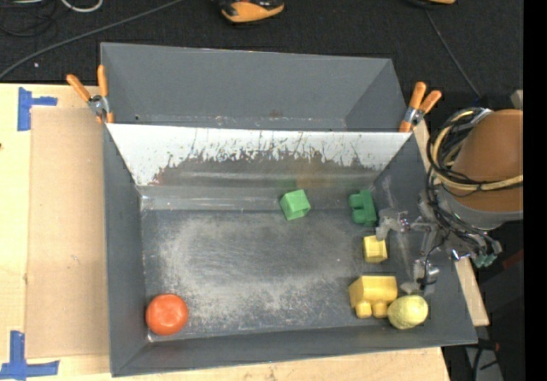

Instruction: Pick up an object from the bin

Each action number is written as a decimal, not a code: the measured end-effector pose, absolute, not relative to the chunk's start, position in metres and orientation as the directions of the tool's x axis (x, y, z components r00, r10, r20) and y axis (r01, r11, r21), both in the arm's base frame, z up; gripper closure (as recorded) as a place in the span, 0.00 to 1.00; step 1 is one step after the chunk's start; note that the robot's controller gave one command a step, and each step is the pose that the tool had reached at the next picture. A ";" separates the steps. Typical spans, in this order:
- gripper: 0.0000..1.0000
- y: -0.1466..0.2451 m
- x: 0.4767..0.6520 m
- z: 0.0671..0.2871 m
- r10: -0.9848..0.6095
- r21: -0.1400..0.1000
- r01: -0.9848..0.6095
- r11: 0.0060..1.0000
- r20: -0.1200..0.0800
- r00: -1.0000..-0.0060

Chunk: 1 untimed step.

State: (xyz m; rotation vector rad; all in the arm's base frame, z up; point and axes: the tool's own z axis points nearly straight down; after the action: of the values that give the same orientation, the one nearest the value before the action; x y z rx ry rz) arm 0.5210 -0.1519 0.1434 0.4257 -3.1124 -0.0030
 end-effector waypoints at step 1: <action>0.00 -0.131 0.551 0.143 -0.141 0.002 -0.141 0.990 0.002 -0.990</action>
Offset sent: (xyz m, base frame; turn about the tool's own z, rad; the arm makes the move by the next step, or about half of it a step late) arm -0.0438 0.0066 -0.0396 0.0420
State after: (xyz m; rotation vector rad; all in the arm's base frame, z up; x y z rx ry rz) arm 0.5513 -0.1313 0.1430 0.2220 -3.1315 -0.0033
